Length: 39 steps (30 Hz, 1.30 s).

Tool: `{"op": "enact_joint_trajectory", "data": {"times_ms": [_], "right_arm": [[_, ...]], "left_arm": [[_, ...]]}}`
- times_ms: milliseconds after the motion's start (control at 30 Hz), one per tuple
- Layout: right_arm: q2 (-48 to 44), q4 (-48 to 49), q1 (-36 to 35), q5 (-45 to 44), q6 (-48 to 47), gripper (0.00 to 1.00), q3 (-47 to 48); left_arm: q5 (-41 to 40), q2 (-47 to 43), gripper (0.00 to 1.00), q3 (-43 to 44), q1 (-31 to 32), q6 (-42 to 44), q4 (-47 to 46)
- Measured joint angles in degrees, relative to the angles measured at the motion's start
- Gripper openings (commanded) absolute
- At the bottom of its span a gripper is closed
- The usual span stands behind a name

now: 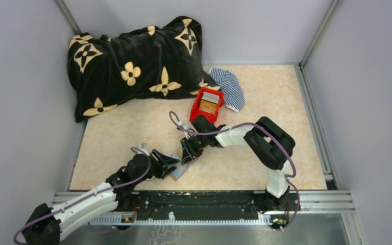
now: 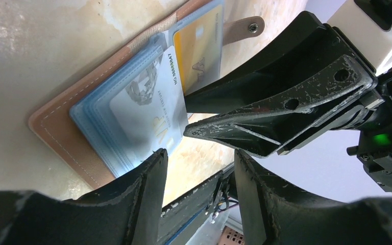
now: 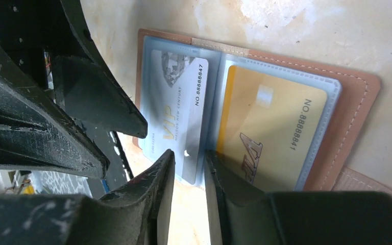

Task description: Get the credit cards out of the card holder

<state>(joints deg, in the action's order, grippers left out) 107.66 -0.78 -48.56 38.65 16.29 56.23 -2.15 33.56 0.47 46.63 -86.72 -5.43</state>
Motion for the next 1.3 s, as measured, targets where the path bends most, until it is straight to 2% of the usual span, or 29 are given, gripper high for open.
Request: {"op": "enact_joint_trajectory", "data": {"times_ms": [333,467,733,867,1033,1300], "right_arm": [[0.04,2.25,0.37,2.49,0.85,0.3,-0.74],[0.66,3.1,0.37,3.89,1.33,0.3,-0.74],[0.7,4.39,0.57,4.81,1.73,0.3,-1.51],[0.92,4.44,0.87,5.88,1.77,0.31,-1.51],[1.7,5.01,1.07,7.85,1.99,0.31,-1.51],[1.7,4.61,1.11,8.26,1.99,0.31,-1.51]], "left_arm": [[0.0,0.31,0.57,0.0,0.0,-0.35,1.22],[0.13,5.53,0.57,0.0,0.0,-0.94,-1.38],[2.95,19.78,0.58,0.68,0.0,-2.95,-14.93],[3.65,21.51,0.57,0.68,0.0,-3.72,-17.31],[3.48,16.04,0.56,0.55,0.0,-3.37,-12.33],[-0.26,-3.69,0.57,0.09,-0.02,1.11,6.12]]}}
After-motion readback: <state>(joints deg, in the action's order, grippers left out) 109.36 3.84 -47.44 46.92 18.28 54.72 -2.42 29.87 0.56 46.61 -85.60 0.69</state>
